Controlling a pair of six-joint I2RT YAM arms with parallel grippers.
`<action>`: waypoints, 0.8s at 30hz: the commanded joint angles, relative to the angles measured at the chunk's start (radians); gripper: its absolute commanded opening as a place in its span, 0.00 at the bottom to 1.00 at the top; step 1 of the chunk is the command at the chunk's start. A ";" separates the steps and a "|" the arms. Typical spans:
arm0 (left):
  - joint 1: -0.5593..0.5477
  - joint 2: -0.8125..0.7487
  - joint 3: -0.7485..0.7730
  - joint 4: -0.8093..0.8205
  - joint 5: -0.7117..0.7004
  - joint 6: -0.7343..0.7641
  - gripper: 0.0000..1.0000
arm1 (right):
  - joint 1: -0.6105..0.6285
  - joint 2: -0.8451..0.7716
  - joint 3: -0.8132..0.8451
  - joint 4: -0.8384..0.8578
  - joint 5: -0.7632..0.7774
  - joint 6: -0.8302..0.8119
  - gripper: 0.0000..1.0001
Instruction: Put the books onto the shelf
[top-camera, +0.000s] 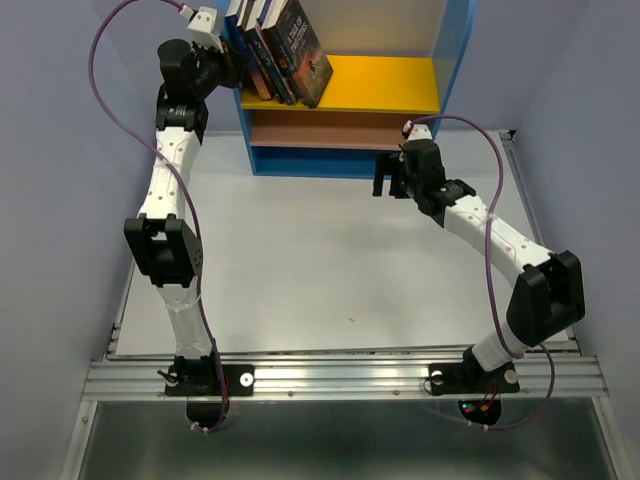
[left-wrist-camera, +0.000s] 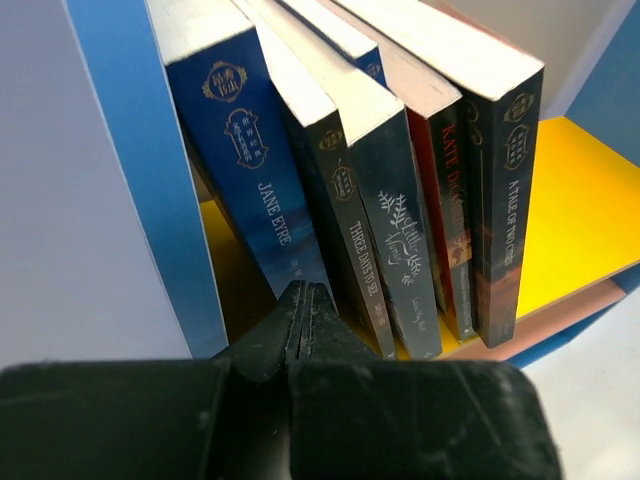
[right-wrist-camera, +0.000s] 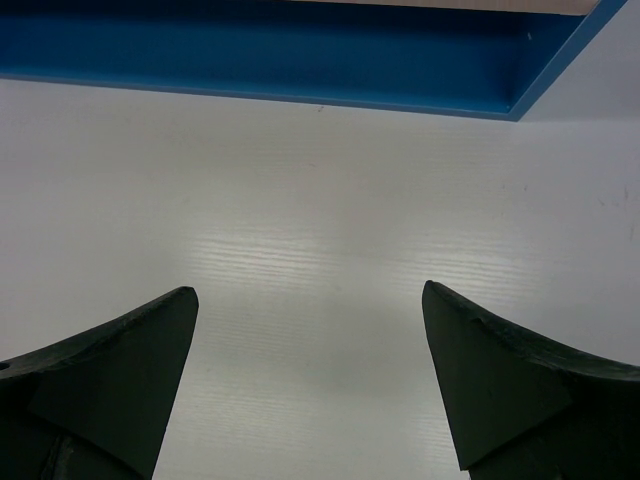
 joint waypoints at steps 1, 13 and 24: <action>0.001 -0.016 0.073 0.064 0.034 -0.028 0.00 | -0.005 0.018 0.053 0.012 0.021 -0.017 1.00; 0.001 -0.116 -0.076 0.093 0.110 0.024 0.00 | -0.005 0.041 0.070 0.012 0.044 -0.029 1.00; 0.001 -0.030 0.062 0.084 0.119 0.004 0.00 | -0.005 0.058 0.080 0.009 0.046 -0.031 1.00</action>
